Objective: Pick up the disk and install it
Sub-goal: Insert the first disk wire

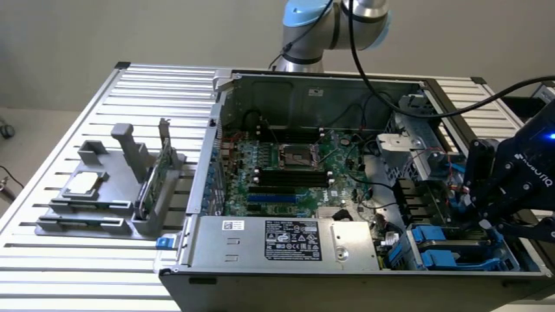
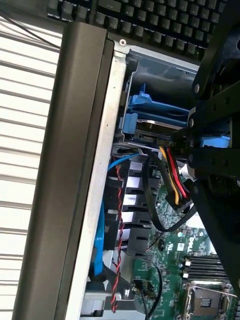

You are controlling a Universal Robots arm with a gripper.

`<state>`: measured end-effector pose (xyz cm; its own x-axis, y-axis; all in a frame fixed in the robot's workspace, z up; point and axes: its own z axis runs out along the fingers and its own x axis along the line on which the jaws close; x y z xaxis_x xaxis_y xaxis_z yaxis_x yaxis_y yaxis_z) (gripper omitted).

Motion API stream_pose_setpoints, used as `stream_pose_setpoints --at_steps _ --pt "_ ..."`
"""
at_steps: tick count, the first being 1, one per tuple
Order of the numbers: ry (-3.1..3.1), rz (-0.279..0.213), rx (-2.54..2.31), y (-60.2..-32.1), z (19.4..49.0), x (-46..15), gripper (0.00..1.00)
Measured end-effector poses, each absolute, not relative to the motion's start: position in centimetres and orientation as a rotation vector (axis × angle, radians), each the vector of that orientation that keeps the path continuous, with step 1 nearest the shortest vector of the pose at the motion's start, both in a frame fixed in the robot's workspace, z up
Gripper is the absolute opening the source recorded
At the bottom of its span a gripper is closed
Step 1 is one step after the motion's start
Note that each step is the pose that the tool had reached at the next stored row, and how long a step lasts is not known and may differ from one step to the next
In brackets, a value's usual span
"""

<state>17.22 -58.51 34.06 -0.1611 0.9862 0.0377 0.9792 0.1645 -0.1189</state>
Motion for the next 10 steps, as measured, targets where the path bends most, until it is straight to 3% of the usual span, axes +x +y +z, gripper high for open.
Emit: stream_pose_setpoints --at_steps 10 --pt "-2.315 0.101 -1.963 -58.52 33.95 17.47 0.18"
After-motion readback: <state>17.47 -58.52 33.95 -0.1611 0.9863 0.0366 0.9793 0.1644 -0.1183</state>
